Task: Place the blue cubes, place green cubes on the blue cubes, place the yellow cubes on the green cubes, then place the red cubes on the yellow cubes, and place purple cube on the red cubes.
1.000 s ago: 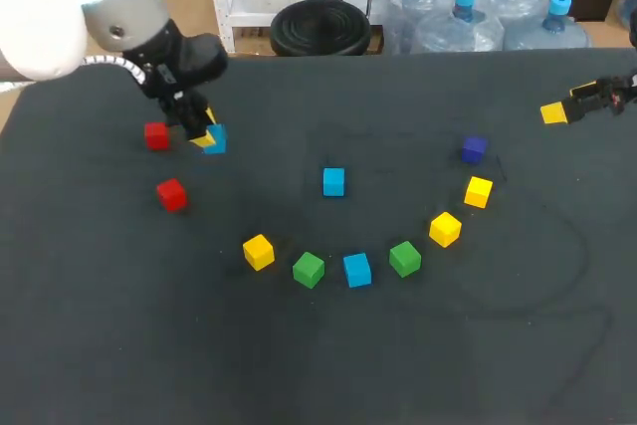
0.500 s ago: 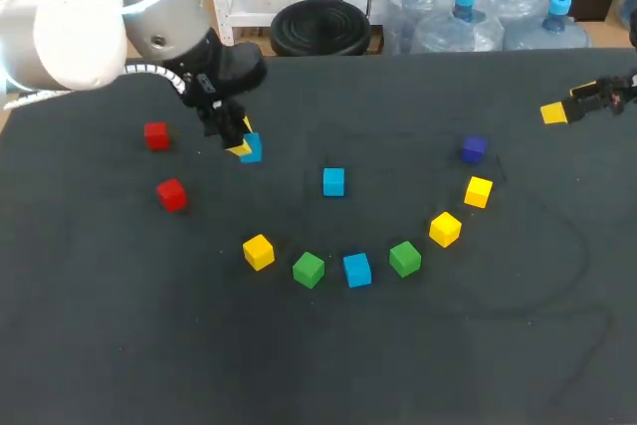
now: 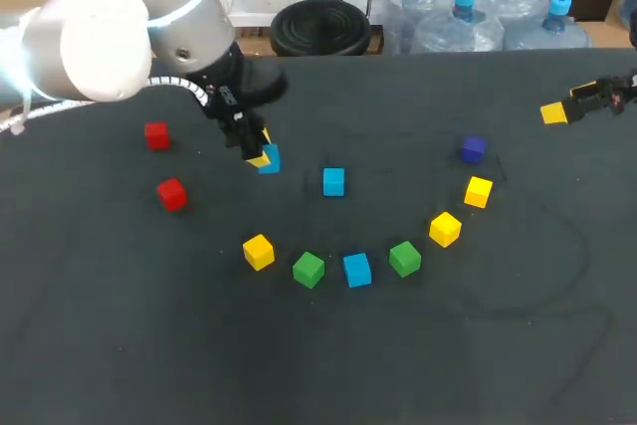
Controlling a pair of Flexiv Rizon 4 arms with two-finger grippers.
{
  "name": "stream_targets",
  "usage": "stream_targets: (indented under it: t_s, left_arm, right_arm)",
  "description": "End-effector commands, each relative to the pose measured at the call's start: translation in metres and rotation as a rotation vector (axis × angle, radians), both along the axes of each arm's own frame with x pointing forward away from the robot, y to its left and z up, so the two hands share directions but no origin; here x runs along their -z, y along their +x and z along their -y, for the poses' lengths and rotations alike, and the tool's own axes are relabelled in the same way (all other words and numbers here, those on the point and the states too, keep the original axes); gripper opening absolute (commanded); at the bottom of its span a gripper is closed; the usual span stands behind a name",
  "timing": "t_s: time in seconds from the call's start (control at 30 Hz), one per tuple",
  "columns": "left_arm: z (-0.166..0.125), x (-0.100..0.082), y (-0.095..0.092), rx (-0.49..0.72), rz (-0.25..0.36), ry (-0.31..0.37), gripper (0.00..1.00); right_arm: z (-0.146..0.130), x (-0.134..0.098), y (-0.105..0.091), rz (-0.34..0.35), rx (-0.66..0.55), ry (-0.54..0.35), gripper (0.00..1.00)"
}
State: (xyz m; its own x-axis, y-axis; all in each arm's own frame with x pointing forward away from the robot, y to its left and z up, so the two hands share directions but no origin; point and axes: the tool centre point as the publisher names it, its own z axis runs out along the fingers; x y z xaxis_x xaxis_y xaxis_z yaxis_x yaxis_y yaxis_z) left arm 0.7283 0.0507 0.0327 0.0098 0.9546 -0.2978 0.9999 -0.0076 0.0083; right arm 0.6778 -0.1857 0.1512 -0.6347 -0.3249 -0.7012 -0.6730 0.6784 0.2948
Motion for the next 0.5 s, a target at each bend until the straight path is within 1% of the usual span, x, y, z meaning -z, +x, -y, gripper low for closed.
stream_targets:
  t_s: [0.03,0.23,0.33,0.5]
  left_arm:
    - [0.009,0.003,0.005,0.011,-0.01,0.016,0.0]
    - [0.015,0.006,0.007,0.019,-0.016,0.023,0.0]
    - [0.016,0.007,0.007,0.012,-0.009,0.019,0.0]
    - [0.019,0.007,0.004,0.011,-0.009,0.022,0.0]
  right_arm:
    - [0.0,0.001,0.001,0.001,-0.002,0.003,1.0]
    - [0.0,0.001,0.001,0.001,-0.002,0.003,1.0]
    - [0.0,0.001,0.001,0.001,-0.002,0.003,1.0]
    - [0.0,0.001,0.001,0.001,-0.002,0.003,1.0]
